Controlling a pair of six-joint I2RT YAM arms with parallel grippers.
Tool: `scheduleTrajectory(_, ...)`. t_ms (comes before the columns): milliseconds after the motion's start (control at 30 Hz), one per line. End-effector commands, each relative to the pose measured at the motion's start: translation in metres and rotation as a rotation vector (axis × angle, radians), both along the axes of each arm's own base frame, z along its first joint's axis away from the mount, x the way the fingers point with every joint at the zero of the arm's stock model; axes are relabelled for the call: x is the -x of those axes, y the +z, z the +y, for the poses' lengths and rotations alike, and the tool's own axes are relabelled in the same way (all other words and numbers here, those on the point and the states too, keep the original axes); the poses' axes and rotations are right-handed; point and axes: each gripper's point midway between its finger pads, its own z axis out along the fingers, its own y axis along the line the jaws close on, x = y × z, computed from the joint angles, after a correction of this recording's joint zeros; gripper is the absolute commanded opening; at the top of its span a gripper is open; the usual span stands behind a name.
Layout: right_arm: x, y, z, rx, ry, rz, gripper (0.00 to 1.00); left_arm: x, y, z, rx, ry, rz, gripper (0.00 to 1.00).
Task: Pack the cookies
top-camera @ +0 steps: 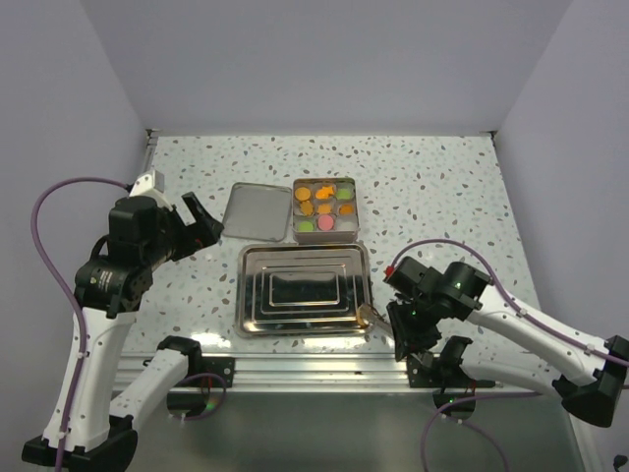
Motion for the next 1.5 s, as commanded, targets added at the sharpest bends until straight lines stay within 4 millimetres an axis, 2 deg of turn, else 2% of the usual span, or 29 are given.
scheduleTrajectory(0, 0.026, 0.013, -0.04, 0.167, -0.015, 0.098, 0.2, 0.0, 0.009, -0.001, 0.013, 0.001, -0.028, 1.0)
scheduleTrajectory(167, -0.004, 0.031, -0.025, 0.191, 0.002, 0.002, 0.17, 0.001, 0.01, -0.001, 0.016, 0.006, -0.027, 1.0)
scheduleTrajectory(300, -0.046, 0.055, -0.005, 0.205, 0.027, -0.136, 0.16, 0.003, 0.015, 0.002, 0.012, 0.016, -0.034, 1.0)
scheduleTrajectory(400, -0.069, 0.059, 0.009, 0.231, 0.051, -0.157, 0.15, 0.006, 0.017, 0.003, 0.01, 0.019, -0.033, 1.0)
scheduleTrajectory(433, -0.084, 0.066, 0.014, 0.216, 0.027, -0.188, 0.15, 0.006, 0.017, 0.003, 0.011, 0.02, -0.032, 1.0)
scheduleTrajectory(500, -0.102, 0.067, 0.017, 0.227, 0.035, -0.195, 0.13, 0.008, 0.02, 0.004, 0.01, 0.024, -0.038, 1.0)
scheduleTrajectory(533, -0.119, 0.075, 0.018, 0.203, -0.006, -0.222, 0.13, 0.009, 0.021, 0.004, 0.008, 0.025, -0.035, 1.0)
scheduleTrajectory(633, -0.151, 0.081, 0.017, 0.215, -0.005, -0.266, 0.13, 0.01, 0.025, 0.006, 0.003, 0.03, -0.043, 1.0)
scheduleTrajectory(733, -0.173, 0.08, 0.021, 0.231, -0.002, -0.27, 0.11, 0.011, 0.029, 0.009, -0.007, 0.04, -0.046, 1.0)
scheduleTrajectory(933, -0.199, 0.067, 0.027, 0.227, 0.014, -0.261, 0.1, 0.012, 0.036, 0.012, -0.017, 0.053, -0.056, 1.0)
scheduleTrajectory(1267, -0.205, 0.039, 0.033, 0.215, 0.03, -0.211, 0.1, 0.014, 0.036, 0.017, -0.023, 0.077, -0.053, 1.0)
scheduleTrajectory(1467, -0.212, 0.031, 0.04, 0.203, 0.039, -0.204, 0.11, 0.012, 0.033, 0.015, -0.017, 0.078, -0.045, 1.0)
